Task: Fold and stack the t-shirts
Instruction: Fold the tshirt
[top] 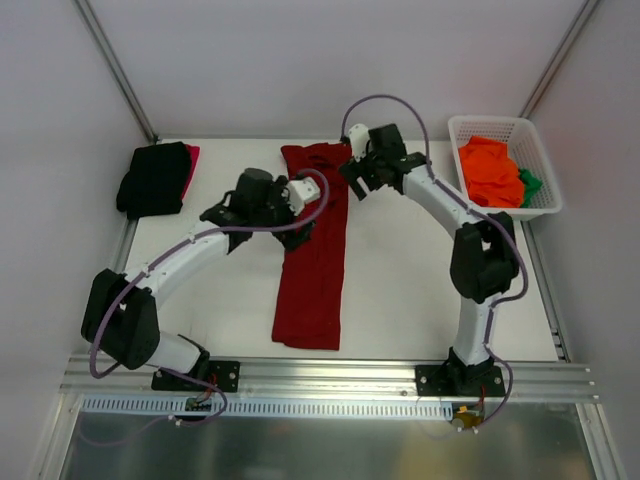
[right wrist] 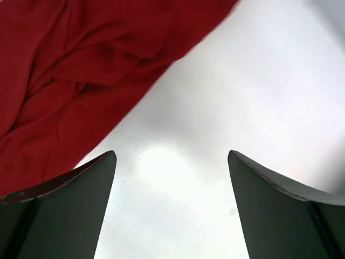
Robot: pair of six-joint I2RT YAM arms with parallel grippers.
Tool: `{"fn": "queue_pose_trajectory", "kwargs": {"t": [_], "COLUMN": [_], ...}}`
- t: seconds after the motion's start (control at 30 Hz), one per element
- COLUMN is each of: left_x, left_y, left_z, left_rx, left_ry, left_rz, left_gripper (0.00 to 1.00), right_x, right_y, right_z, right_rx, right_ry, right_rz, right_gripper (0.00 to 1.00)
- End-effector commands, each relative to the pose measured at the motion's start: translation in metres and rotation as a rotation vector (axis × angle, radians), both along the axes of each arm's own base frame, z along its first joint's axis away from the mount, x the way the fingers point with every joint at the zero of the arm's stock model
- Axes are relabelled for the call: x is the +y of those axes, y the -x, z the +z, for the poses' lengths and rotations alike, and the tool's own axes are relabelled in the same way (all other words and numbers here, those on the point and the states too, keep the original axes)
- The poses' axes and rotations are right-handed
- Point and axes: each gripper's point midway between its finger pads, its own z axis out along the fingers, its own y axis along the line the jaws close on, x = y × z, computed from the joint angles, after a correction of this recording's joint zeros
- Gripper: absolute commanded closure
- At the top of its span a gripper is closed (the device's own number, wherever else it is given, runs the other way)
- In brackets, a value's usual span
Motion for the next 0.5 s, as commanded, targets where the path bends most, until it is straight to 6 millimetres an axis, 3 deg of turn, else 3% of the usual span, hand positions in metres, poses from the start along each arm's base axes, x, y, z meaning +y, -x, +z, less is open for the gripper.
{"fn": "queue_pose_trajectory", "kwargs": {"t": [0.0, 0.07, 0.17, 0.23, 0.27, 0.33, 0.47], "left_x": [-0.010, -0.008, -0.016, -0.019, -0.011, -0.009, 0.005], "left_y": [0.025, 0.040, 0.063, 0.073, 0.074, 0.084, 0.101], "left_z": [-0.030, -0.055, -0.071, -0.076, -0.084, -0.094, -0.108], "left_rx": [-0.137, -0.133, -0.112, -0.120, -0.141, -0.155, -0.148], "left_ry": [-0.238, -0.336, -0.356, -0.382, -0.447, -0.514, -0.599], "left_rz": [-0.128, -0.149, -0.215, -0.258, -0.273, -0.325, -0.377], "left_gripper": [0.01, 0.01, 0.01, 0.01, 0.01, 0.01, 0.01], "right_x": [-0.022, -0.053, -0.086, -0.103, -0.123, -0.143, -0.194], "right_y": [-0.002, 0.007, 0.026, 0.037, 0.042, 0.048, 0.063], "right_z": [0.075, 0.062, 0.058, 0.071, 0.071, 0.078, 0.107], "right_rx": [-0.125, -0.083, -0.059, -0.053, -0.020, 0.007, -0.042], "right_ry": [0.013, 0.063, 0.082, 0.043, 0.023, -0.040, -0.108], "right_rz": [-0.094, -0.152, -0.205, -0.252, -0.295, -0.355, -0.444], "right_gripper": [0.11, 0.11, 0.11, 0.11, 0.11, 0.11, 0.11]}}
